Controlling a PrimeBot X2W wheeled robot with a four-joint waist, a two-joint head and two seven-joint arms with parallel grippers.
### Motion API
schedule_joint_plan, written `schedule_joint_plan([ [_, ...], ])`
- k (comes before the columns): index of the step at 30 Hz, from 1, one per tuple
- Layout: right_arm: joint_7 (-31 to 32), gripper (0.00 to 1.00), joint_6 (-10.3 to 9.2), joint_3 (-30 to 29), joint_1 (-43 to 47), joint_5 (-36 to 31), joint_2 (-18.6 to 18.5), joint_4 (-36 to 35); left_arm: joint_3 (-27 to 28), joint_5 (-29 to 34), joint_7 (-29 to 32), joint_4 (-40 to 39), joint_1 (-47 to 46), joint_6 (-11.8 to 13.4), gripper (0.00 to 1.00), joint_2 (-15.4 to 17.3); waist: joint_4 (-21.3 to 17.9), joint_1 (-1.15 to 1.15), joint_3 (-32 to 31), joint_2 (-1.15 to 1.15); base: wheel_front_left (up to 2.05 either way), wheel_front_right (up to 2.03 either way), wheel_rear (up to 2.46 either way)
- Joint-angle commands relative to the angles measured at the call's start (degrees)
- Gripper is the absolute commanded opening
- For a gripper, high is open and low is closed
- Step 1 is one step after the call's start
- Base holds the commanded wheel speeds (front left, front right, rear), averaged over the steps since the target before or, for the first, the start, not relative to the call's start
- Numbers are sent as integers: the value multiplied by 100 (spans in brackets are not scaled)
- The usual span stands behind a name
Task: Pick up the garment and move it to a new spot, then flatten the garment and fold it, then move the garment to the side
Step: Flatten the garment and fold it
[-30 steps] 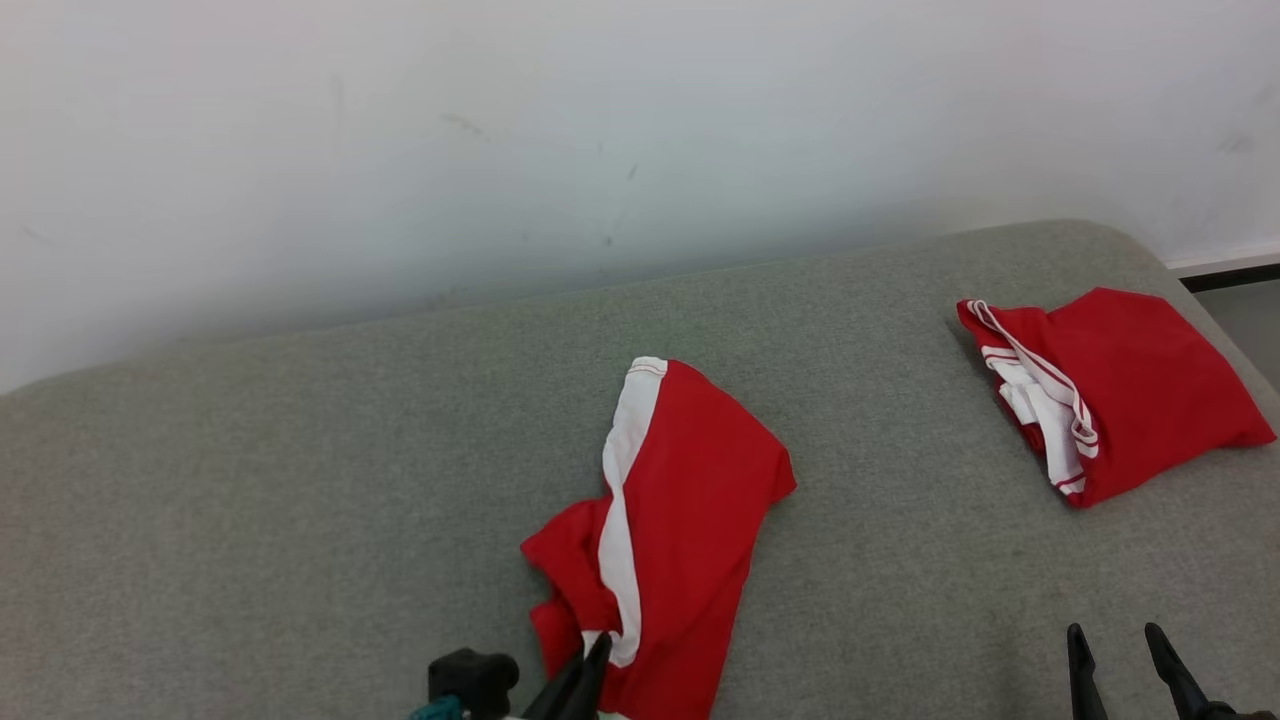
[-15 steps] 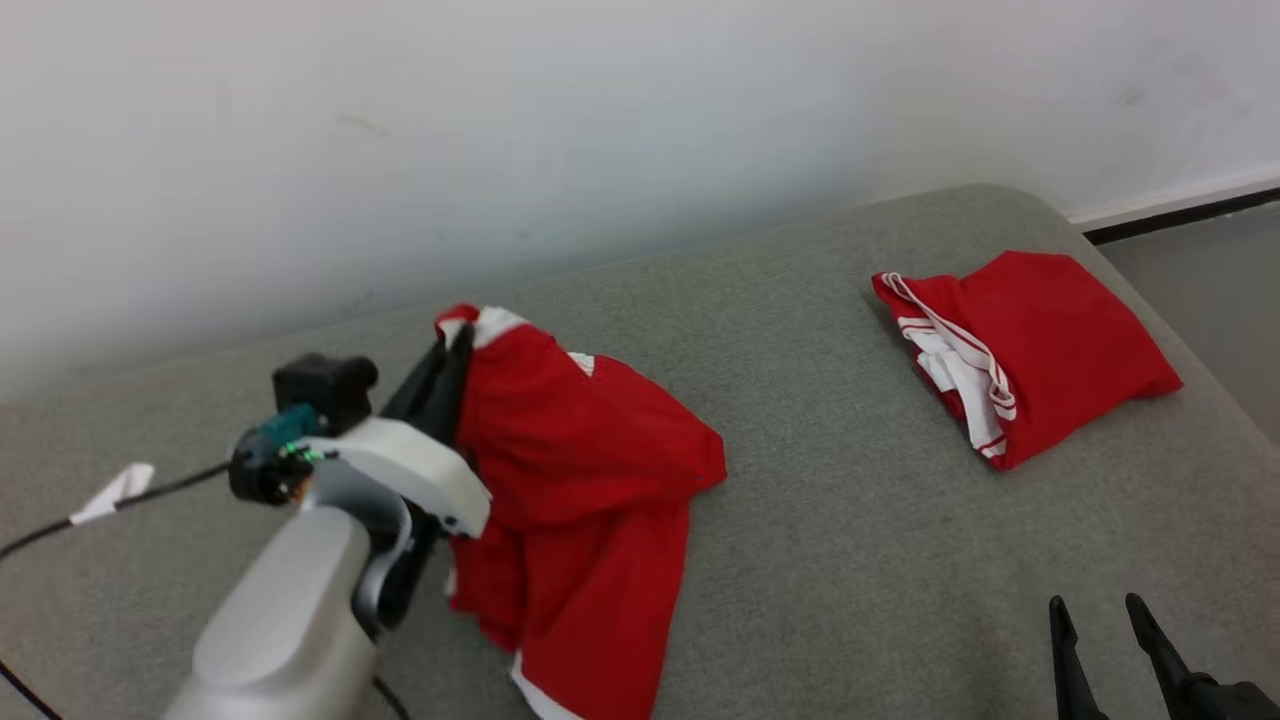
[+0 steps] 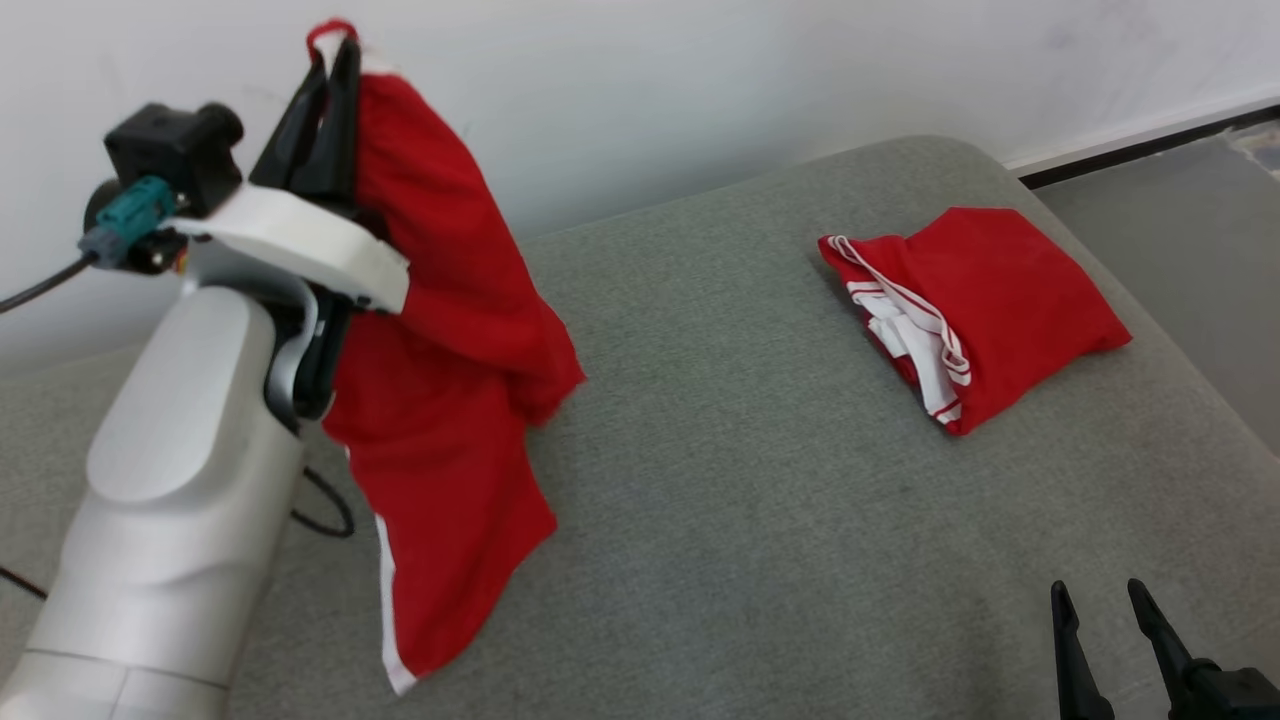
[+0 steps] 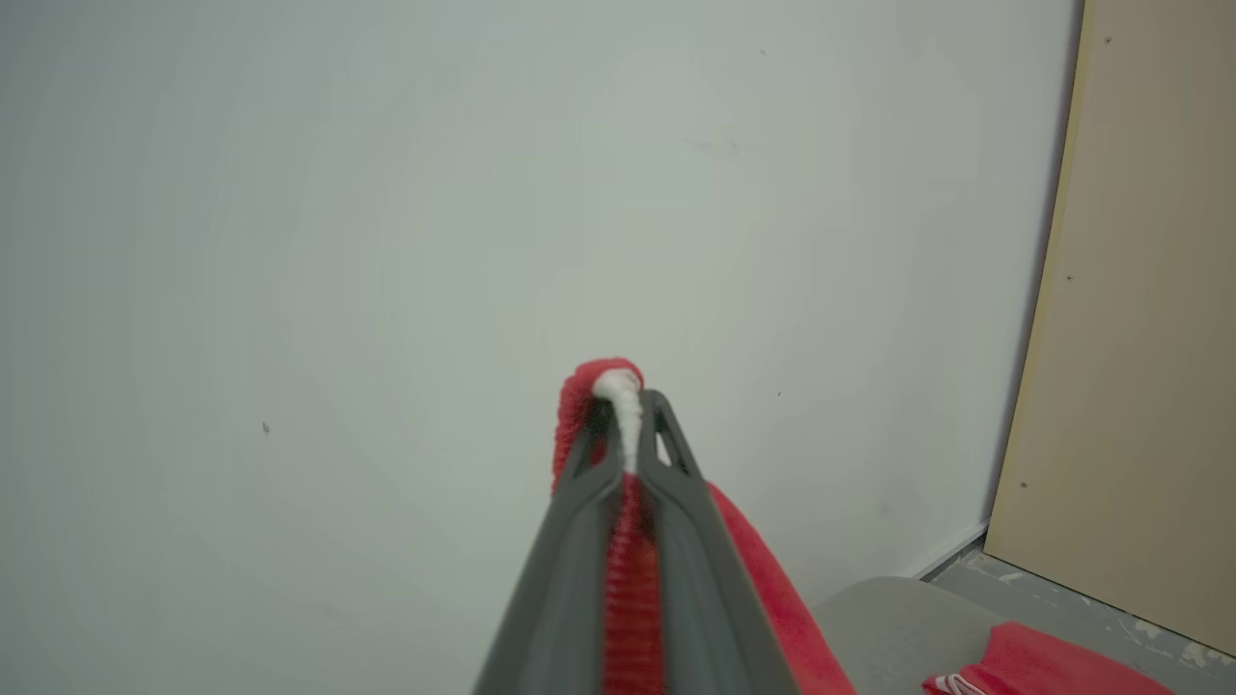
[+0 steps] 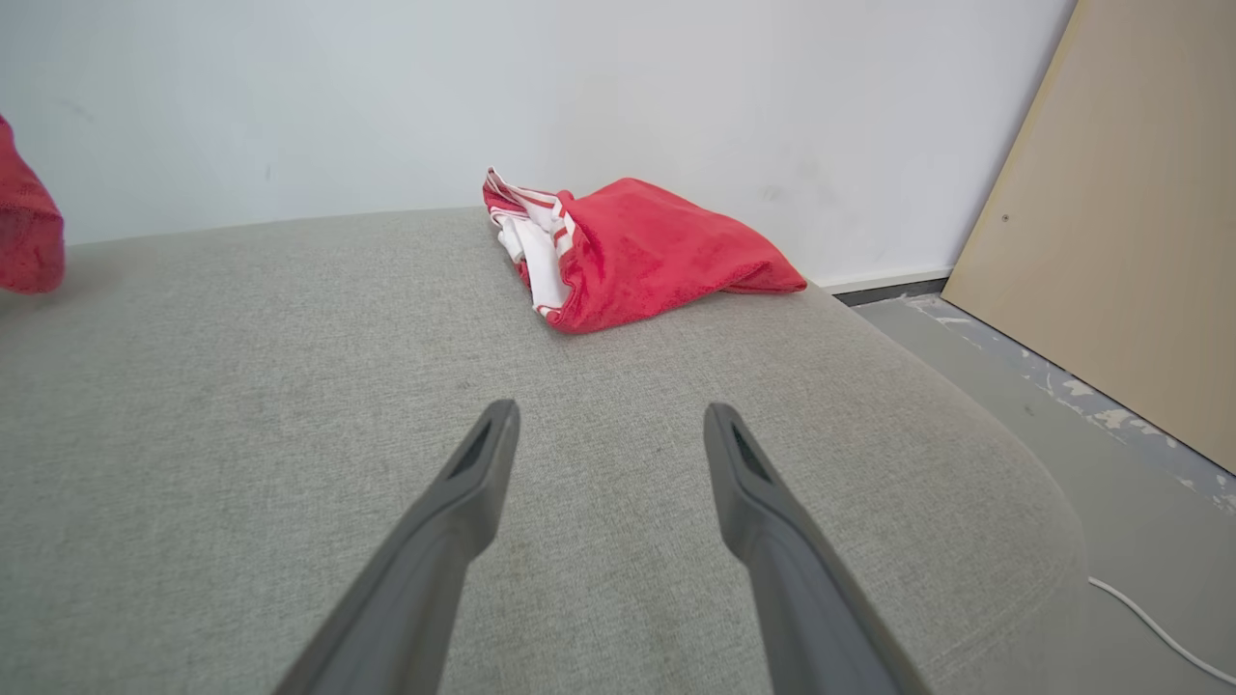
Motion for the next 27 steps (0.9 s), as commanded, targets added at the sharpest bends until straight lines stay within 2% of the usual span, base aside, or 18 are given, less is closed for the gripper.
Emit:
schedule_joint_plan([
  [1,-12,100,-15,-23,-67,19,-15,-21,55,69,-32,-107,-82,-27,0,-33,40,0,11,0,0,0,0],
  [10,-12,100,-15,-142,48,6,-16,-11,-78,-1,-30,-1106,625,-289,0,-527,468,0,-83,0,0,0,0],
  [16,-13,100,-15,-175,216,-21,-15,4,-412,-322,-30,-1832,2004,-340,0,-765,771,0,-325,0,0,0,0],
  [23,-12,100,-15,-304,429,-39,-17,-36,-809,-651,46,-2678,4002,-268,0,-639,1162,0,-493,0,0,0,0],
  [27,-12,100,-15,-332,464,-52,-17,-41,-879,-718,31,-2747,4882,-135,0,-497,1357,0,-536,0,0,0,0],
])
